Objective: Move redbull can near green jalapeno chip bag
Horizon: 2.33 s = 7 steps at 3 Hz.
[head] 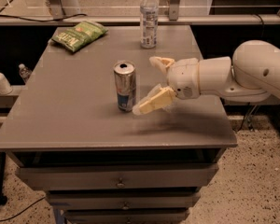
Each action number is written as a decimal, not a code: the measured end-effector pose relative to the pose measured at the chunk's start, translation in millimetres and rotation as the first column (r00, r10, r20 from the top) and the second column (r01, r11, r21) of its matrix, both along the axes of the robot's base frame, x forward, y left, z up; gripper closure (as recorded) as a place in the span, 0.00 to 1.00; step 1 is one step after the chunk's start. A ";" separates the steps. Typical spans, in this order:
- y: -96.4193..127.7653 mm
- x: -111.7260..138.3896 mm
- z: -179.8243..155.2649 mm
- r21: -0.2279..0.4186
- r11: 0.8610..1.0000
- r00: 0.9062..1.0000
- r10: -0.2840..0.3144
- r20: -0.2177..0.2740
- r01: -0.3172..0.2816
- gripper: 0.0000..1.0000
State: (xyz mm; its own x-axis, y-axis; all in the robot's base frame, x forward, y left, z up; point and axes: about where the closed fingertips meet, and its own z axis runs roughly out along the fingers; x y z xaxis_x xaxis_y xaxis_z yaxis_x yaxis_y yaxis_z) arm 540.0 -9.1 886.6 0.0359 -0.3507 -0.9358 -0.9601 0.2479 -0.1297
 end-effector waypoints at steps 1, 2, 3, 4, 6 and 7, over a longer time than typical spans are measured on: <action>21.5 11.9 -2.2 0.077 0.997 1.000 -0.002 -0.006 0.003 0.00; 46.6 10.7 -8.5 0.136 0.991 0.999 0.016 -0.035 -0.011 0.00; 68.4 7.6 -13.7 0.181 0.983 0.997 0.040 -0.064 -0.028 0.00; 77.9 3.1 -17.7 0.202 0.979 0.995 0.049 -0.085 -0.031 0.16; 80.1 7.7 -15.3 0.199 0.979 0.994 0.050 -0.095 -0.030 0.62; 79.0 22.9 -6.9 0.186 0.982 0.995 0.043 -0.090 -0.026 0.87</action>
Offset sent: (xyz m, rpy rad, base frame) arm 0.0104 0.0754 -0.0183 0.2152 0.0780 0.0290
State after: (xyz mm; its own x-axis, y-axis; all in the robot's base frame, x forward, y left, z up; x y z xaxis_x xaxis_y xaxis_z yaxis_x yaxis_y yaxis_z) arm 562.9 69.9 879.7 -0.0450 -0.1719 -0.9841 -0.9741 0.2260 0.0051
